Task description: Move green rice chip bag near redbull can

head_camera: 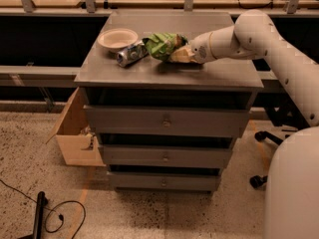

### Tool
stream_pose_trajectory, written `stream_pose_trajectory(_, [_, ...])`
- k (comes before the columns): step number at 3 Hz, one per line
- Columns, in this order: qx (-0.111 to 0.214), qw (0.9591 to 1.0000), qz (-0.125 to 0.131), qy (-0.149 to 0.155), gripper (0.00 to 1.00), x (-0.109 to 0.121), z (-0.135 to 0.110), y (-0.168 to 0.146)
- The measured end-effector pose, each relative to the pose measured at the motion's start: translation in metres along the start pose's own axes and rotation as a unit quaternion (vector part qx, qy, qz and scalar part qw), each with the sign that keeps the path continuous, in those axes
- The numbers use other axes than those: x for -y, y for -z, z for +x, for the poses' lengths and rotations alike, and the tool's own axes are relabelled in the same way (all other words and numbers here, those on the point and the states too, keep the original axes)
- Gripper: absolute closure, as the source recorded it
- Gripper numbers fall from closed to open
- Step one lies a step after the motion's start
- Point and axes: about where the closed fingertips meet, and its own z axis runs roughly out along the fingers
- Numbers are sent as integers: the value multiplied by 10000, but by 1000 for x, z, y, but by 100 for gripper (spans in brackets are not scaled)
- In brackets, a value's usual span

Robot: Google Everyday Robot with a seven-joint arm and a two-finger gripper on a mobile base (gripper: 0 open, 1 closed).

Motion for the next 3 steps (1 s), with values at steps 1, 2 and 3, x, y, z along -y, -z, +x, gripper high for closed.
stream_pose_trajectory(1, [99,9993,-368,5,31,-20,-13,4])
stream_pose_trajectory(2, [118,9985,-535,-29,8,-30,-17,8])
stream_pose_trajectory(3, [122,9982,-586,-50,0,-34,-18,8])
